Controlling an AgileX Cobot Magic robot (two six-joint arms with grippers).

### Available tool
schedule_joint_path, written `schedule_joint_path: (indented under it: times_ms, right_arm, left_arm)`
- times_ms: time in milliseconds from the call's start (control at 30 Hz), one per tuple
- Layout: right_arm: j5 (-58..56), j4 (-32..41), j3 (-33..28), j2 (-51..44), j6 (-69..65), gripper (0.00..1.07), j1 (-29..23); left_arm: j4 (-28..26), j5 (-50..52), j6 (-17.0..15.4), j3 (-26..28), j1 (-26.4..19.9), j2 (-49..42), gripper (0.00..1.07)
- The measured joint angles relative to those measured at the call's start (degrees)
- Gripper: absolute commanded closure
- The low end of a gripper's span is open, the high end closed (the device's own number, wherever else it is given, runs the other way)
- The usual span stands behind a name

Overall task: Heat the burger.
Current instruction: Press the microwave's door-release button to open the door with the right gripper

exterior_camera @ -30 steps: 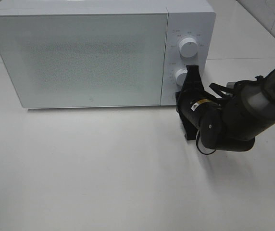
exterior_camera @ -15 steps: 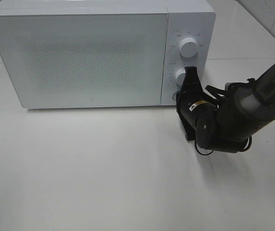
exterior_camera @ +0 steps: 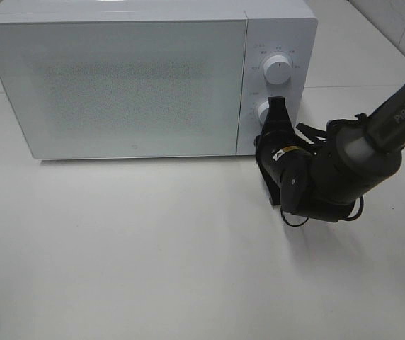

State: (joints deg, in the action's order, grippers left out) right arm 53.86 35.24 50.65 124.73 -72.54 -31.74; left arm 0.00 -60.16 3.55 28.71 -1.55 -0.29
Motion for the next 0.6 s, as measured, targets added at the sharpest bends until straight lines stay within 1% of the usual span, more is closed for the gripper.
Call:
schedule_joint_path:
  times_ms: [167,233,600]
  right_arm:
    - [0.4,2.12,0.57,0.17,2.35,1.07,-0.4]
    - [1.26,4.01,1.55,0.97,3.67,1.07,-0.8]
    - [2.06,6.02,3.21,2.41,3.84,1.07,-1.43]
  left_arm:
    - [0.0,0.0,0.0,0.0,0.0,0.0,0.07]
    - [0.0,0.0,0.0,0.0,0.0,0.0,0.07]
    - [0.0,0.0,0.06,0.0,0.0,0.0,0.07]
